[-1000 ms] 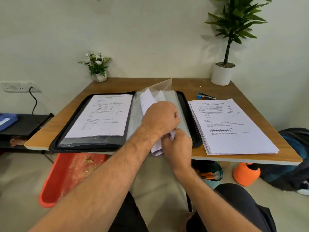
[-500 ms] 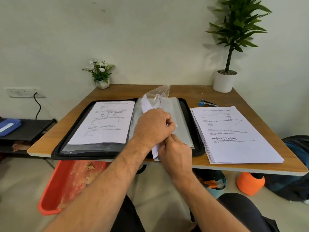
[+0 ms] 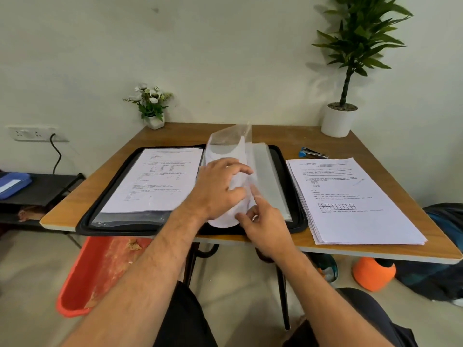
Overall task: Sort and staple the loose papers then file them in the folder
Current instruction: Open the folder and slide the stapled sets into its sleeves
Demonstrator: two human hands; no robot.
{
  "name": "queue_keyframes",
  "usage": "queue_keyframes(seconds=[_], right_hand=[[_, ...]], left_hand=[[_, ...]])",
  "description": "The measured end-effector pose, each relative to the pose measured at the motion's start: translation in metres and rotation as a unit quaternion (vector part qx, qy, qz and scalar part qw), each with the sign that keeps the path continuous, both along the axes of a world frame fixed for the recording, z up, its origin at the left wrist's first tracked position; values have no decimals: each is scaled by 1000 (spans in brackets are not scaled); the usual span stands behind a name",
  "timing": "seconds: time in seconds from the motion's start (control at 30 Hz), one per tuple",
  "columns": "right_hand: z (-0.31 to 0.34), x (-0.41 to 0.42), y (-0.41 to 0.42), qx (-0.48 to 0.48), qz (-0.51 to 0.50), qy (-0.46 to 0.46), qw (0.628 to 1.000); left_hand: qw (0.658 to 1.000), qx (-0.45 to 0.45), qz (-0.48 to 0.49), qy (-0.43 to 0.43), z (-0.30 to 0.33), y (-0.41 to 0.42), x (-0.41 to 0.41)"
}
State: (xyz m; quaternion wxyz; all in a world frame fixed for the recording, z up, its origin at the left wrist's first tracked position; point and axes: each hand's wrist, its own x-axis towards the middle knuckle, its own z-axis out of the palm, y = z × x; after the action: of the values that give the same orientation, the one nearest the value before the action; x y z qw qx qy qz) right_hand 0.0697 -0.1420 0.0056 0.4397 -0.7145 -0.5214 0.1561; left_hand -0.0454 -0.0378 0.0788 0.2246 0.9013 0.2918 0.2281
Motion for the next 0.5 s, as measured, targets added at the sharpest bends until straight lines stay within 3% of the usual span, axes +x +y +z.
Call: queue_keyframes(seconds=[0.13, 0.27, 0.4, 0.5], right_hand=[[-3, 7, -1, -9, -70, 133, 989], [-9, 4, -7, 56, -125, 148, 979], [-18, -3, -9, 136, -155, 141, 968], [-23, -9, -12, 170, -164, 126, 964]], left_hand=[[989, -1, 54, 135, -4, 6, -12], [974, 16, 14, 225, -10, 3, -9], [977, -26, -11, 211, -23, 5, -10], [979, -10, 25, 201, -34, 5, -7]])
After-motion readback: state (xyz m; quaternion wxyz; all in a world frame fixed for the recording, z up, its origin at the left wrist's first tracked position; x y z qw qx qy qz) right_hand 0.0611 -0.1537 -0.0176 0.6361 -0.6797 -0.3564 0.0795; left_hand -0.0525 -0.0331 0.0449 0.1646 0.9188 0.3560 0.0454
